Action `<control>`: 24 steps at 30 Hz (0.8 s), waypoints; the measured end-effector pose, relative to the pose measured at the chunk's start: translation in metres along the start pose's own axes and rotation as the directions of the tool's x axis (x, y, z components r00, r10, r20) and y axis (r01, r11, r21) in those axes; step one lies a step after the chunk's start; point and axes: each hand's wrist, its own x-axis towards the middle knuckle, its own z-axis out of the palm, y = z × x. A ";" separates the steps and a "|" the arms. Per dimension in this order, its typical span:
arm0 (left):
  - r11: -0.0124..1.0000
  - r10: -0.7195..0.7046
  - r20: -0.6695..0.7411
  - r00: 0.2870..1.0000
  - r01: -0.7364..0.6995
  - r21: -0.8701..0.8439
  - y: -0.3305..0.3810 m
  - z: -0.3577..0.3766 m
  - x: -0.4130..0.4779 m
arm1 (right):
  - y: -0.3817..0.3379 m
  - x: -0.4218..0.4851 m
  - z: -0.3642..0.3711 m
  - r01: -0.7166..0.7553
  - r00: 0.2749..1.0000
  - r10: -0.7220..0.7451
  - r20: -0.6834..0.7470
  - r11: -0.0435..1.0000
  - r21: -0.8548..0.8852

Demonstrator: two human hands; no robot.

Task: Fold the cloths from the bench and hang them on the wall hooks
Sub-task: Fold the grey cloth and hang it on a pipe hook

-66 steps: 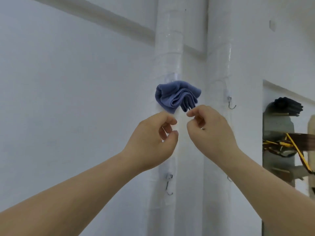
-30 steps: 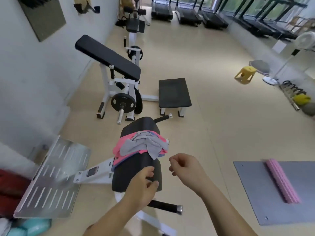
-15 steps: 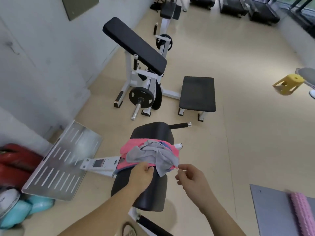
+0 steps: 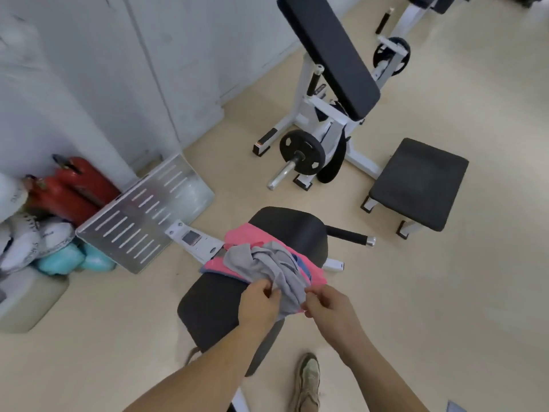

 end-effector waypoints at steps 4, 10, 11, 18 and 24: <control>0.987 -0.098 -0.140 0.985 0.078 -0.141 0.028 0.014 -0.033 | 0.015 0.021 -0.030 0.148 0.980 -0.131 0.152 0.984 -0.104; 0.902 -0.277 -0.387 0.879 0.099 -0.420 0.089 0.006 -0.114 | 0.022 0.004 -0.057 0.442 0.806 -0.328 0.493 0.887 -0.133; 0.877 -0.298 -0.417 0.858 0.073 -0.476 0.100 0.001 -0.126 | 0.022 -0.003 -0.059 0.484 0.783 -0.354 0.511 0.863 -0.143; 0.663 -0.381 -0.489 0.785 -0.136 -0.736 0.131 -0.036 -0.199 | 0.026 -0.038 -0.039 0.715 0.684 -0.658 0.315 0.691 -0.109; 0.643 -0.393 -0.573 0.719 -0.231 -0.731 0.107 -0.073 -0.261 | 0.000 -0.087 -0.053 0.854 0.474 -0.881 -0.006 0.461 -0.240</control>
